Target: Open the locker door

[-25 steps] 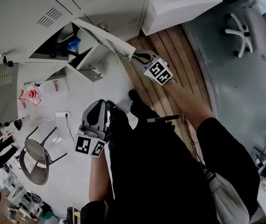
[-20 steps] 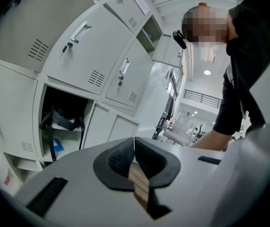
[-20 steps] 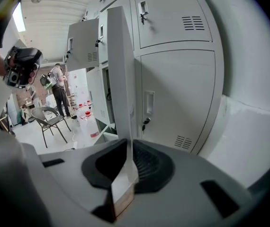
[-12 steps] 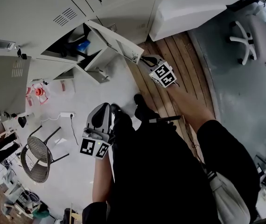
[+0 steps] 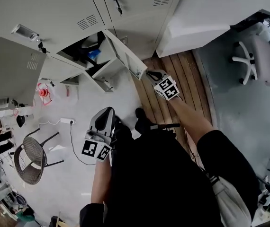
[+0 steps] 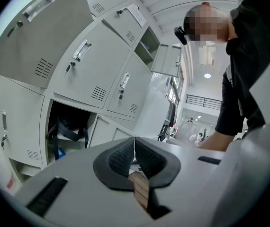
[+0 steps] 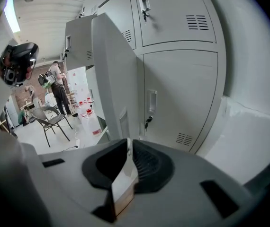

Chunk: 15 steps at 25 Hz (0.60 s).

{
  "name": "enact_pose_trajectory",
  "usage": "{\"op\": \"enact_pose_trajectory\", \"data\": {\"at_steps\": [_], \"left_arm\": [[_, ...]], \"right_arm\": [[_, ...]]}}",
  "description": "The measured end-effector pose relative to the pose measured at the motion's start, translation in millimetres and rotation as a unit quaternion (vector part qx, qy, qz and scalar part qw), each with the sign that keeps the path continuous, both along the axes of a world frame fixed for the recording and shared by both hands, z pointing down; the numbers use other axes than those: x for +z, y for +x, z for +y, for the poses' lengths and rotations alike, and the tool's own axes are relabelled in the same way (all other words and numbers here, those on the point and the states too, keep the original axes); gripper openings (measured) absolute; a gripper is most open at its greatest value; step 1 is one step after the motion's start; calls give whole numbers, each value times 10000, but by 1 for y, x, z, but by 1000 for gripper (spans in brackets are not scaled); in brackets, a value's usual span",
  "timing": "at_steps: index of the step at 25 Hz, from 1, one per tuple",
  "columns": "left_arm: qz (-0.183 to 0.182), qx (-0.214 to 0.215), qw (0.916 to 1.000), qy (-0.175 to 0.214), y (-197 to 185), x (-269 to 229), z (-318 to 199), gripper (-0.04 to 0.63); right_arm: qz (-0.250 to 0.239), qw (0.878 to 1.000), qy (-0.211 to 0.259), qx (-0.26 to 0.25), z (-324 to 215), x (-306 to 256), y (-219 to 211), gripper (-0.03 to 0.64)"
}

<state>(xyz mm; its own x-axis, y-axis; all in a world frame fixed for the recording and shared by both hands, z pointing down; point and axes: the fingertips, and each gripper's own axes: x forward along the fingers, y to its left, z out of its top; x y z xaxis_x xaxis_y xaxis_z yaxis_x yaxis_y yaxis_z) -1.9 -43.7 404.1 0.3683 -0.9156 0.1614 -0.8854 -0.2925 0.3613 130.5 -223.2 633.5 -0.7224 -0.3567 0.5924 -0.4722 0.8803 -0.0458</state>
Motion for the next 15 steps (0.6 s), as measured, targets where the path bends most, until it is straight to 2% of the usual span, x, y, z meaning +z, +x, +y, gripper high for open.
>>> {"op": "enact_pose_trajectory", "data": {"at_steps": [6, 10, 15], "left_arm": [[91, -47, 9998, 154, -13, -24, 3, 18], [20, 30, 9991, 429, -18, -49, 2, 18], [-67, 130, 9975, 698, -19, -82, 7, 18]], "right_arm": [[-429, 9986, -140, 272, 12, -46, 15, 48], [-925, 9952, 150, 290, 16, -114, 20, 48], [-1566, 9853, 625, 266, 20, -204, 29, 46]]}}
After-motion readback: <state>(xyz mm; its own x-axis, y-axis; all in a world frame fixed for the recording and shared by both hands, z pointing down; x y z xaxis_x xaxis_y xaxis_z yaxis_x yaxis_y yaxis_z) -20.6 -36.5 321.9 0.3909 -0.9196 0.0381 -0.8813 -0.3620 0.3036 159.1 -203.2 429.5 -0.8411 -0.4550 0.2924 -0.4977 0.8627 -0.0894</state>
